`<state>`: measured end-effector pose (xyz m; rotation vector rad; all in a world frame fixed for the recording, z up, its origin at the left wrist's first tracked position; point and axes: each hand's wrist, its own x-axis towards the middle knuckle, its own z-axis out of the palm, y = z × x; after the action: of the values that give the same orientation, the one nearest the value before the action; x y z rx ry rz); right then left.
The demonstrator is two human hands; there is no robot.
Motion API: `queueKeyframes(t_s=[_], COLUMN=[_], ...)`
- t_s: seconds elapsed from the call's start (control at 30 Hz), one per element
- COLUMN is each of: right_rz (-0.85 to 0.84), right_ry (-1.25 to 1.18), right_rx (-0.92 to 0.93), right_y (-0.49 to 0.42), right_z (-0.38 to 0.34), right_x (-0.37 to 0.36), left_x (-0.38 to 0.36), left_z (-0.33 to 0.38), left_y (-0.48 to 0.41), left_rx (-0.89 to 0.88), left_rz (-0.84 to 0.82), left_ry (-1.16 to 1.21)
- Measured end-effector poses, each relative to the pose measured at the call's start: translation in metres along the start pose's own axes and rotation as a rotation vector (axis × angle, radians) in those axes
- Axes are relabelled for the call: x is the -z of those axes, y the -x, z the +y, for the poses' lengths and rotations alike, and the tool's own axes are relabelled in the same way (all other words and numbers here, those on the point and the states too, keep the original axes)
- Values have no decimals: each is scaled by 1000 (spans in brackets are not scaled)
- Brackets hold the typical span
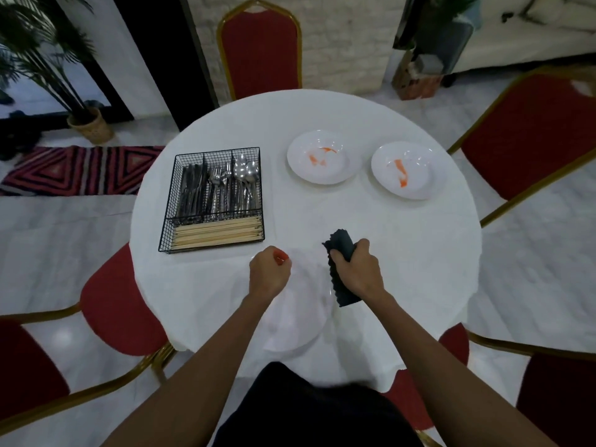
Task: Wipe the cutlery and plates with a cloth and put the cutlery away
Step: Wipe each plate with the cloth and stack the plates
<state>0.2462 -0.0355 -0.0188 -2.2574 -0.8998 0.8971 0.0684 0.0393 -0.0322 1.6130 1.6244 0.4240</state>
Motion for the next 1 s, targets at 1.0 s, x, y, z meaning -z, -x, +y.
queueKeyframes(t_s=[1.0], right_rz=[-76], right_ry=[-753], right_rx=[-584], right_y=[-100], right_z=[88], right_x=[95], left_x=[-114], left_z=[132], left_y=[-193], left_rx=[599], left_rz=[127], left_ry=[1072])
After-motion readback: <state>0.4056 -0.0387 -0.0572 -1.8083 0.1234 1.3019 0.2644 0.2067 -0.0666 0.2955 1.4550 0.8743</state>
